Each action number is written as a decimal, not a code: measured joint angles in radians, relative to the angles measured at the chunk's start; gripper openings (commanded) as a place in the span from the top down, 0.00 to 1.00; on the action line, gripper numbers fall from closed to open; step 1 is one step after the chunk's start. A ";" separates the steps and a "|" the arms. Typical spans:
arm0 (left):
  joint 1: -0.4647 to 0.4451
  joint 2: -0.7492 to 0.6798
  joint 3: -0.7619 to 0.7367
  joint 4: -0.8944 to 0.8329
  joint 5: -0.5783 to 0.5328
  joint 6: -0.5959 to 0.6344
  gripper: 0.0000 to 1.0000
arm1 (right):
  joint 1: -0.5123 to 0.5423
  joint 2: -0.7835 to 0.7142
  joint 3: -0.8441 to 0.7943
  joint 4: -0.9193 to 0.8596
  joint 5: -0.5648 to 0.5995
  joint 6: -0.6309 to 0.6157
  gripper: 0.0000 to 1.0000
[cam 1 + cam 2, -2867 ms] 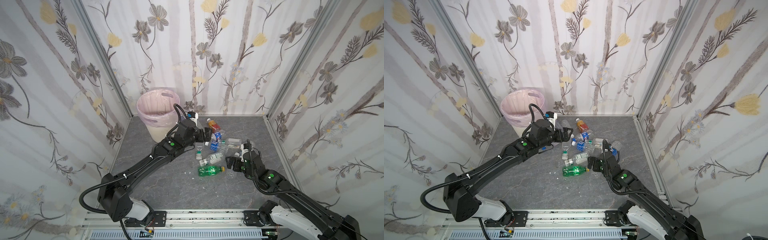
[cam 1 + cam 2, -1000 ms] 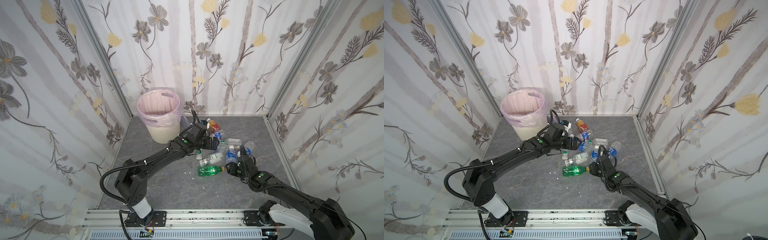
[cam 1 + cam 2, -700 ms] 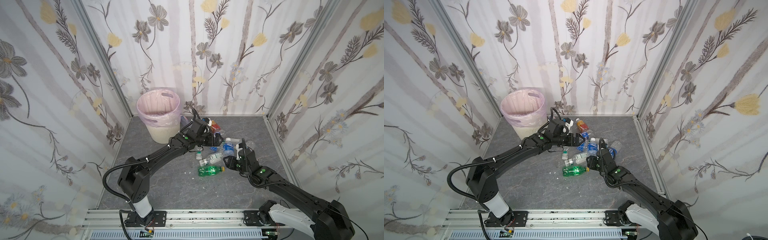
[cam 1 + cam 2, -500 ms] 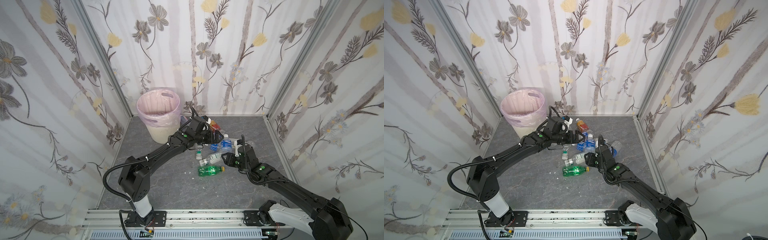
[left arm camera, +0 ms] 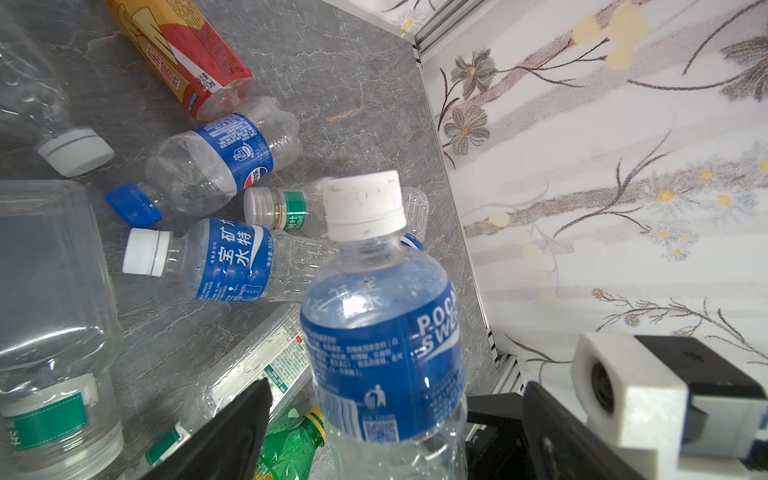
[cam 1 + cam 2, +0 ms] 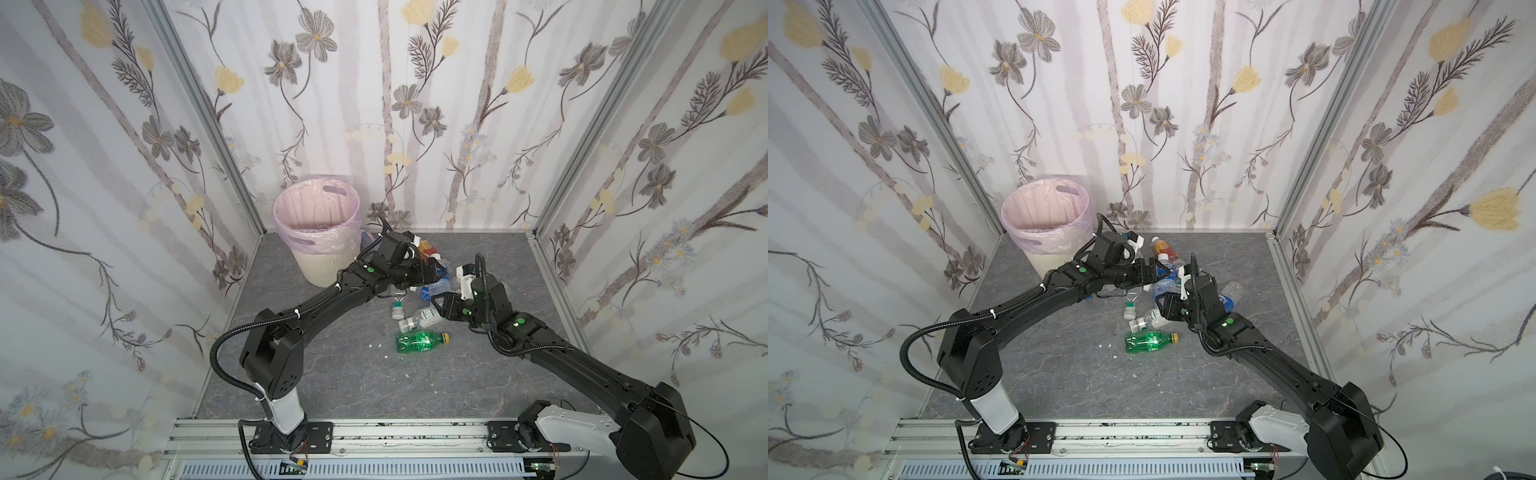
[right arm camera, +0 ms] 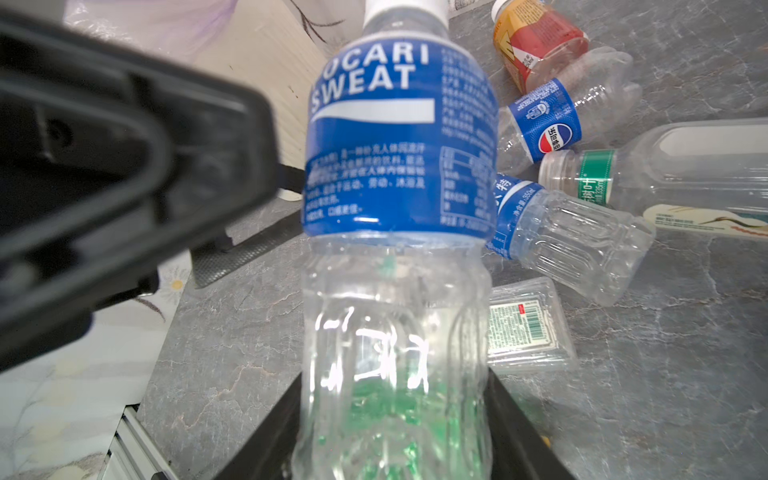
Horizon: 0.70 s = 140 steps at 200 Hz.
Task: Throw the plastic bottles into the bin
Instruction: 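Close the left gripper on the Pocari Sweat bottle and open the right gripper, then carry the Pocari Sweat bottle over the bin with the left gripper while the right withdraws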
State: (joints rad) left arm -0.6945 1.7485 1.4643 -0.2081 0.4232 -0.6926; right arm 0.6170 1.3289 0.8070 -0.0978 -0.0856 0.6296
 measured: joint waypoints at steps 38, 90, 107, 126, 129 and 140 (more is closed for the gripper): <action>0.008 0.016 0.017 0.010 0.007 -0.019 0.18 | 0.015 0.004 0.023 0.015 -0.024 -0.016 0.45; 0.010 0.026 0.032 0.018 0.002 -0.041 0.36 | 0.021 0.011 0.038 0.018 -0.037 -0.029 0.44; 0.011 0.026 0.033 0.018 0.002 -0.042 0.39 | 0.020 0.015 0.040 0.018 -0.037 -0.032 0.39; 0.014 0.026 0.033 0.019 -0.001 -0.043 0.39 | 0.020 0.017 0.045 0.016 -0.035 -0.036 0.33; 0.014 0.026 0.033 0.019 -0.001 -0.045 0.39 | 0.021 0.017 0.046 0.015 -0.035 -0.036 0.32; 0.016 0.026 0.033 0.022 -0.001 -0.045 0.41 | 0.021 0.017 0.050 0.012 -0.035 -0.037 0.26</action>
State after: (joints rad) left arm -0.6781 1.7741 1.4975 -0.1860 0.4225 -0.7376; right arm 0.6376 1.3457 0.8570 -0.0856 -0.1211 0.5930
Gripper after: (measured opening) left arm 0.614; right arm 0.683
